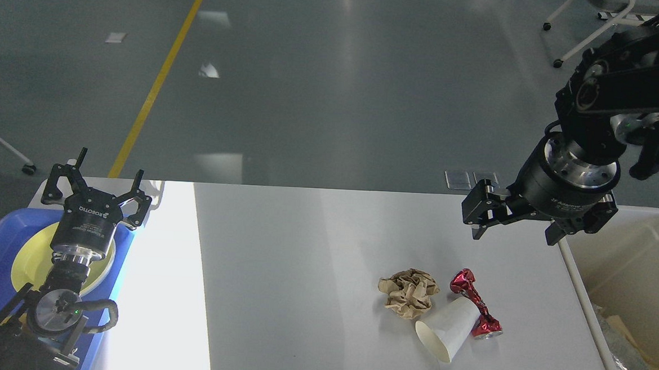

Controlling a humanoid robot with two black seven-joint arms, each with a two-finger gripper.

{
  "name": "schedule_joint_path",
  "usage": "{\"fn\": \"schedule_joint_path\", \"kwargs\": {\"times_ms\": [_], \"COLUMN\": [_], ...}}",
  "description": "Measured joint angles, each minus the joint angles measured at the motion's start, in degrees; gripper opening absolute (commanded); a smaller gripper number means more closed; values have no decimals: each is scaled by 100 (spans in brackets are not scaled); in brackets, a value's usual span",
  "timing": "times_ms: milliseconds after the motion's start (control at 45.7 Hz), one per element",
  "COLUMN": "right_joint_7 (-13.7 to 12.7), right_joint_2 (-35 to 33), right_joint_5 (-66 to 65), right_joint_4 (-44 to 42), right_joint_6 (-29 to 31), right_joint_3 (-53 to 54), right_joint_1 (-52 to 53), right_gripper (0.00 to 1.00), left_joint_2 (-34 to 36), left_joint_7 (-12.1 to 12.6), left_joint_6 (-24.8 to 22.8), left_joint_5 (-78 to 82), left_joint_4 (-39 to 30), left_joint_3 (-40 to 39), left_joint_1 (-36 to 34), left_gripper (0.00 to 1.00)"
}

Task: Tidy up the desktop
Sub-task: 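Move the right gripper over the crumpled brown paper and lower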

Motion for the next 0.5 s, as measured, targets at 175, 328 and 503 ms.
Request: {"fn": "schedule_joint_path", "kwargs": {"times_ms": [175, 328, 503], "right_joint_7": [253, 201, 197], "right_joint_2": [100, 69, 42], "right_joint_5": [1, -79, -282], "right_joint_4": [36, 36, 16], "right_joint_6": [27, 54, 56], "right_joint_3": [-77, -102, -104], "right_joint_1": [178, 151, -21], "right_gripper": [100, 100, 100], "left_joint_2": [0, 0, 1], "left_joint_7": [0, 0, 0], "left_joint_6": [0, -4, -4], "left_joint_5": [0, 0, 0], "left_joint_4": [0, 0, 0], "left_joint_3": [2, 2, -3], "left_joint_1": [0, 0, 0], "left_gripper": [97, 97, 97]}}
